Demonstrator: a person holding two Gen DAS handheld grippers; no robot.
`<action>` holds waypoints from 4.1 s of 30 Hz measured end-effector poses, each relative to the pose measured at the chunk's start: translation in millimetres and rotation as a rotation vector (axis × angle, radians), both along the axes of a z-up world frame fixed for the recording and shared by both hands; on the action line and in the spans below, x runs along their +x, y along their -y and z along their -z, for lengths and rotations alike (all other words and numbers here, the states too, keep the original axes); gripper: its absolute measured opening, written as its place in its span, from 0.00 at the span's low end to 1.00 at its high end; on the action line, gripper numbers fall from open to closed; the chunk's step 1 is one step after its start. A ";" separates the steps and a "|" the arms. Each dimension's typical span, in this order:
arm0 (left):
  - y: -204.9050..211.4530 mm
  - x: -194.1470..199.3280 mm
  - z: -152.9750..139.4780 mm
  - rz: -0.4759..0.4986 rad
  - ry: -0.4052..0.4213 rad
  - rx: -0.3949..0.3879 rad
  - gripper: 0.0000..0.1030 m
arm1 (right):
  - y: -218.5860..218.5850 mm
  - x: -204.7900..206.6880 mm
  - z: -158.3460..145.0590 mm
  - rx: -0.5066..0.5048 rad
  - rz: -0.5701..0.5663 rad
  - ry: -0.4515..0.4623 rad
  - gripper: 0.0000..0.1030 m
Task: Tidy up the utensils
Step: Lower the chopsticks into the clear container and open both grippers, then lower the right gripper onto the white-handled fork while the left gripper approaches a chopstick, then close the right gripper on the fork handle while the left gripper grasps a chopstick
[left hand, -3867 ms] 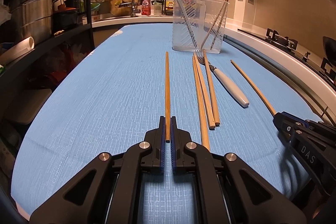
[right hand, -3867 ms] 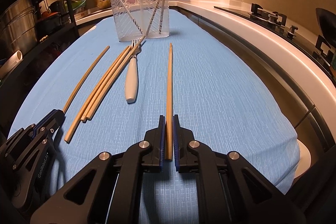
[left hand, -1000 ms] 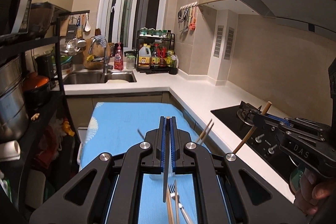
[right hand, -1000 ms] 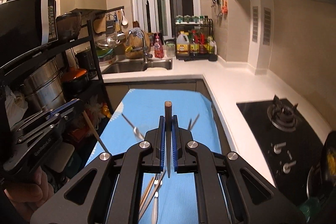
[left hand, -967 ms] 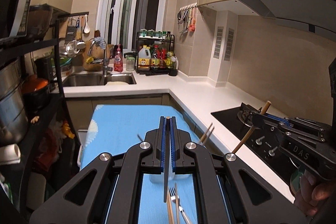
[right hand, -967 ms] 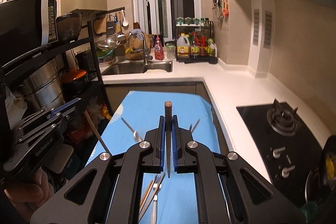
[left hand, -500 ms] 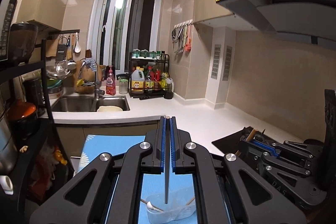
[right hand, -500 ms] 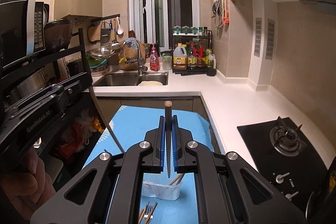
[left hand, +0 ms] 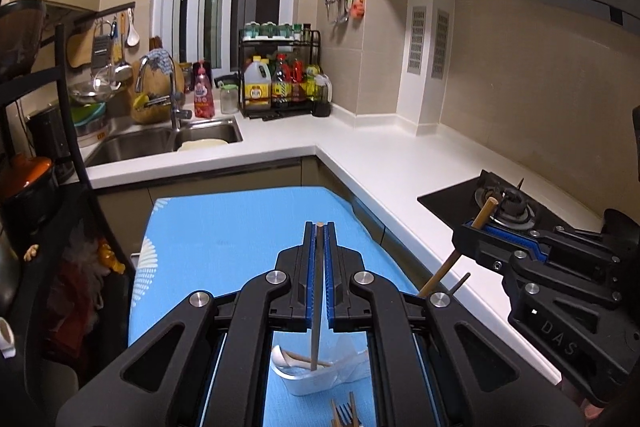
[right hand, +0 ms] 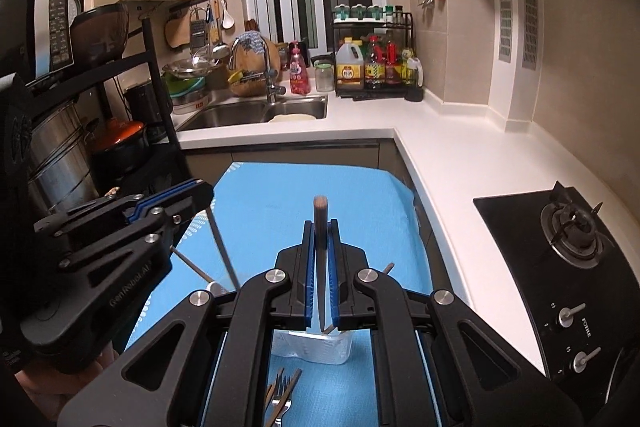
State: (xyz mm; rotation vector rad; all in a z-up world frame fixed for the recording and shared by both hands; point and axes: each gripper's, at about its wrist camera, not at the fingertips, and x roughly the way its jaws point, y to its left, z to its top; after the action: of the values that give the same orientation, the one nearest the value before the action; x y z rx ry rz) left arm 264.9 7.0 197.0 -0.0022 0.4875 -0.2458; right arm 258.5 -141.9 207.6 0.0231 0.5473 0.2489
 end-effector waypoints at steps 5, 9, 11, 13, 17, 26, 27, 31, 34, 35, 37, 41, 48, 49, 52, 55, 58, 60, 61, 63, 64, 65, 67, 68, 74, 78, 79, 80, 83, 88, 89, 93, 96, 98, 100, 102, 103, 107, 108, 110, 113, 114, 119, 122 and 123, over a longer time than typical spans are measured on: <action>-9.8 -10.7 -8.5 -0.003 0.005 -0.042 0.19 | 3.4 -9.3 -1.0 -0.015 0.007 -0.001 0.20; -19.6 -34.0 -19.2 -0.009 0.035 -0.077 0.19 | 10.2 -29.3 -10.6 -0.011 0.008 0.026 0.22; -23.0 -51.6 -19.0 -0.010 0.051 -0.078 0.19 | 15.6 -45.4 -15.1 -0.009 0.010 0.050 0.22; -26.0 -68.5 -15.2 -0.011 0.057 -0.080 0.19 | 22.4 -62.7 -15.9 0.009 0.008 0.062 0.22; -32.1 -108.5 7.4 -0.010 0.050 -0.090 0.18 | 31.0 -104.7 -3.1 0.035 0.004 0.076 0.22; -31.7 -186.8 109.5 -0.047 -0.029 -0.056 0.14 | 22.6 -176.4 83.1 0.042 -0.015 0.005 0.12; -33.2 -192.3 118.7 -0.055 -0.043 -0.059 0.13 | 20.7 -181.9 94.8 0.040 -0.015 -0.010 0.12; -34.8 -212.8 163.8 -0.088 -0.122 -0.079 0.13 | 13.5 -194.7 139.6 0.052 -0.022 -0.080 0.12; -33.5 -223.6 187.7 -0.105 -0.169 -0.088 0.13 | 6.5 -198.3 169.2 0.037 -0.026 -0.115 0.13; -33.3 -228.0 197.1 -0.110 -0.187 -0.099 0.13 | 5.3 -197.4 180.4 0.046 -0.029 -0.135 0.13; -33.7 -235.0 212.6 -0.120 -0.216 -0.120 0.13 | 3.6 -194.1 198.2 0.073 -0.026 -0.167 0.13; -34.0 -245.9 237.5 -0.131 -0.267 -0.156 0.13 | -2.5 -184.1 223.6 0.118 -0.031 -0.232 0.16; -17.4 -255.2 244.6 -0.092 -0.243 -0.124 0.13 | -21.9 -177.1 244.1 0.072 -0.038 -0.260 0.17; -15.2 -256.0 245.1 -0.091 -0.244 -0.117 0.13 | -22.9 -176.2 246.4 0.071 -0.036 -0.267 0.18; -9.6 -259.0 250.3 -0.090 -0.248 -0.091 0.13 | -23.1 -173.9 249.8 0.062 -0.038 -0.277 0.18; -3.3 -261.0 249.9 -0.086 -0.232 -0.043 0.13 | -24.4 -171.4 254.0 0.046 -0.039 -0.292 0.19; 1.6 -262.9 249.4 -0.088 -0.217 0.000 0.13 | -25.9 -171.4 255.3 0.033 -0.042 -0.293 0.19; 5.0 -264.4 249.1 -0.091 -0.208 0.025 0.12 | -26.8 -171.8 255.4 0.023 -0.044 -0.290 0.18; 5.5 -264.9 248.6 -0.096 -0.205 0.030 0.10 | -26.9 -172.1 255.2 0.018 -0.043 -0.288 0.17; 3.4 -266.2 248.4 -0.105 -0.202 0.023 0.06 | -27.0 -172.3 254.6 0.014 -0.044 -0.288 0.17; 1.9 -266.6 248.5 -0.114 -0.201 0.018 0.06 | -26.7 -173.6 253.8 0.012 -0.042 -0.288 0.17; -1.1 -267.2 248.2 -0.132 -0.198 0.016 0.06 | -25.5 -174.8 253.2 0.010 -0.038 -0.288 0.17; -7.9 -267.8 248.8 -0.163 -0.197 0.006 0.06 | -22.4 -181.3 249.2 -0.005 -0.019 -0.287 0.17; -11.1 -268.2 248.5 -0.183 -0.197 0.005 0.06 | -20.0 -185.1 247.6 -0.008 -0.011 -0.287 0.16; -21.2 -269.3 249.2 -0.250 -0.187 -0.015 0.06 | -4.8 -216.1 251.5 0.003 0.040 -0.321 0.16; -18.4 -270.8 250.9 -0.260 -0.164 -0.008 0.06 | -2.1 -233.1 255.9 0.007 0.071 -0.303 0.19; -18.1 -271.3 251.5 -0.262 -0.158 -0.012 0.06 | -2.3 -234.4 256.9 0.012 0.074 -0.297 0.20; -17.7 -271.4 252.0 -0.264 -0.152 -0.010 0.06 | -3.1 -234.8 257.2 0.013 0.073 -0.289 0.24; -16.5 -270.4 252.6 -0.267 -0.140 -0.004 0.07 | -5.6 -233.4 258.0 0.011 0.077 -0.272 0.27; -15.7 -270.3 253.8 -0.268 -0.118 0.004 0.07 | -13.5 -234.6 259.4 -0.042 0.090 -0.232 0.27; -15.9 -269.8 254.1 -0.269 -0.115 0.004 0.07 | -14.4 -235.0 259.6 -0.052 0.092 -0.226 0.27; -14.7 -268.4 255.3 -0.271 -0.102 0.006 0.07 | -14.5 -235.7 260.0 -0.056 0.105 -0.214 0.24; -13.3 -269.1 256.5 -0.271 -0.090 0.018 0.07 | -11.2 -234.8 260.0 -0.051 0.119 -0.216 0.18; -13.6 -269.2 256.8 -0.271 -0.086 0.018 0.07 | -8.9 -234.5 260.2 -0.037 0.120 -0.219 0.18; -13.4 -268.8 256.9 -0.272 -0.085 0.019 0.07 | -9.7 -234.6 260.4 -0.044 0.121 -0.216 0.18; -13.8 -269.0 256.9 -0.271 -0.086 0.019 0.07 | -9.4 -234.3 260.4 -0.038 0.121 -0.218 0.18; -13.9 -269.0 256.9 -0.271 -0.086 0.018 0.07 | -9.7 -234.4 260.6 -0.034 0.121 -0.219 0.17; -13.7 -268.7 257.1 -0.271 -0.088 0.016 0.06 | -11.8 -235.1 260.4 -0.039 0.120 -0.219 0.17; -13.5 -268.6 257.0 -0.271 -0.088 0.017 0.06 | -12.0 -235.3 260.0 -0.040 0.119 -0.218 0.17; -14.1 -268.5 257.3 -0.271 -0.089 0.015 0.06 | -11.5 -235.1 259.0 -0.041 0.118 -0.215 0.17; -13.5 -268.6 257.2 -0.271 -0.088 0.015 0.06 | -12.0 -235.5 258.0 -0.046 0.116 -0.209 0.17; -13.6 -268.5 257.3 -0.271 -0.088 0.015 0.06 | -12.2 -235.2 258.1 -0.048 0.115 -0.209 0.17; -12.9 -268.4 257.3 -0.272 -0.086 0.019 0.06 | -12.5 -234.3 260.0 -0.054 0.115 -0.216 0.17; -13.0 -268.1 257.4 -0.272 -0.085 0.021 0.06 | -13.6 -234.7 260.2 -0.066 0.114 -0.213 0.17; -13.1 -268.1 257.5 -0.271 -0.085 0.021 0.06 | -13.5 -234.6 260.1 -0.066 0.114 -0.213 0.17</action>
State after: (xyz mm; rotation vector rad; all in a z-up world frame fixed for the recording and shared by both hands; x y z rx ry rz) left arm -3.1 20.1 -60.5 -0.0585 0.5682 0.0256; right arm 24.0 -128.4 -52.5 0.0166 0.7636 0.1171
